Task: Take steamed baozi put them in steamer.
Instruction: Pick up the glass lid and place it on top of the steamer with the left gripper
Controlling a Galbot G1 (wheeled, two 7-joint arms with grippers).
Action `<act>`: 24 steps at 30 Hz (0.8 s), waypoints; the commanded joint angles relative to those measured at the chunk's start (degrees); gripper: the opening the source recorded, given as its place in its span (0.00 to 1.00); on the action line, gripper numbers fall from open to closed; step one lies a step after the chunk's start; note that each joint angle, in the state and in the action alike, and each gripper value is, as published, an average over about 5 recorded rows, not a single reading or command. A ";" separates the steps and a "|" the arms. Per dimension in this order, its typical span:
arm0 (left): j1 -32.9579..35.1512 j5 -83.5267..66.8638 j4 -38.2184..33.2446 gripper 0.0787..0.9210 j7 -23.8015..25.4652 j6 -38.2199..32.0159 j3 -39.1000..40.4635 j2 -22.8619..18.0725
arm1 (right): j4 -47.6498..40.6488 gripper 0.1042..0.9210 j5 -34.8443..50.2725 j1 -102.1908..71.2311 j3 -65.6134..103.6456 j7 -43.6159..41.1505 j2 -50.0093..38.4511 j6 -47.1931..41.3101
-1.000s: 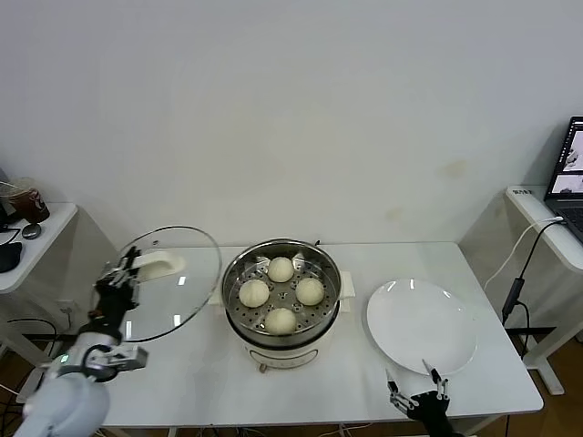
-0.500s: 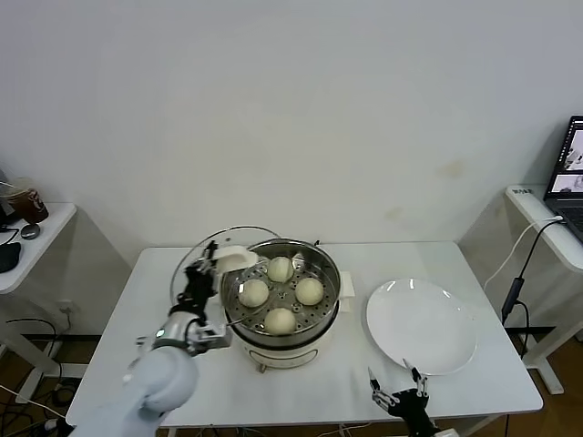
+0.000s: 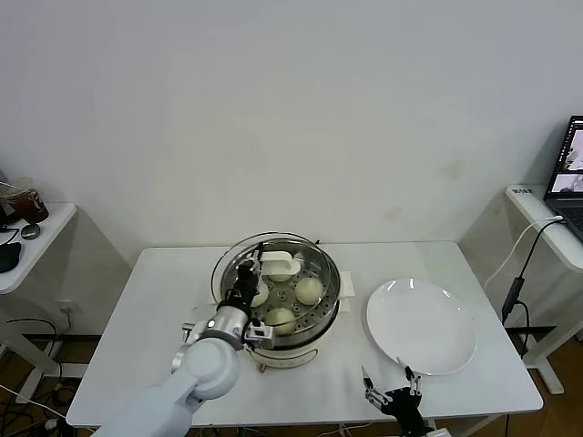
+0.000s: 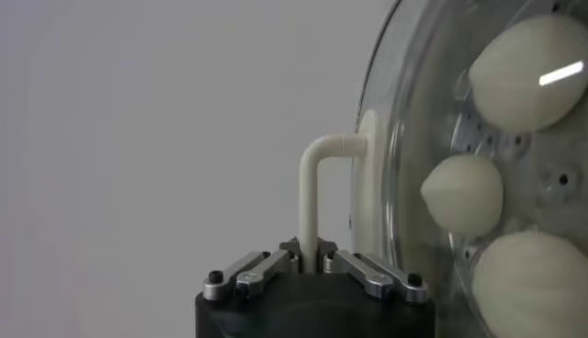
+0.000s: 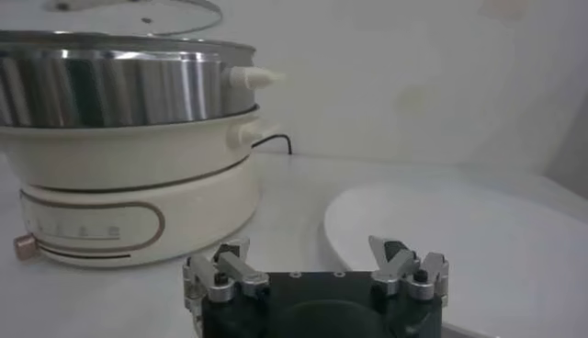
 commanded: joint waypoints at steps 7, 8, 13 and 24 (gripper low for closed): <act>-2.59 2.66 1.78 0.10 1.10 0.40 4.44 -0.23 | -0.03 0.88 0.27 0.22 -0.75 -0.47 0.26 0.17; -2.54 2.65 1.74 0.10 1.07 0.40 4.44 -0.25 | -0.04 0.88 0.27 0.22 -0.83 -0.49 0.27 0.19; -2.29 2.61 1.48 0.10 0.90 0.40 4.43 -0.32 | -0.10 0.88 0.15 0.18 -1.10 -0.54 0.30 0.27; -1.90 2.15 1.91 0.10 0.42 0.16 4.36 -0.89 | -0.13 0.88 -0.01 0.05 -1.73 -0.68 0.26 0.36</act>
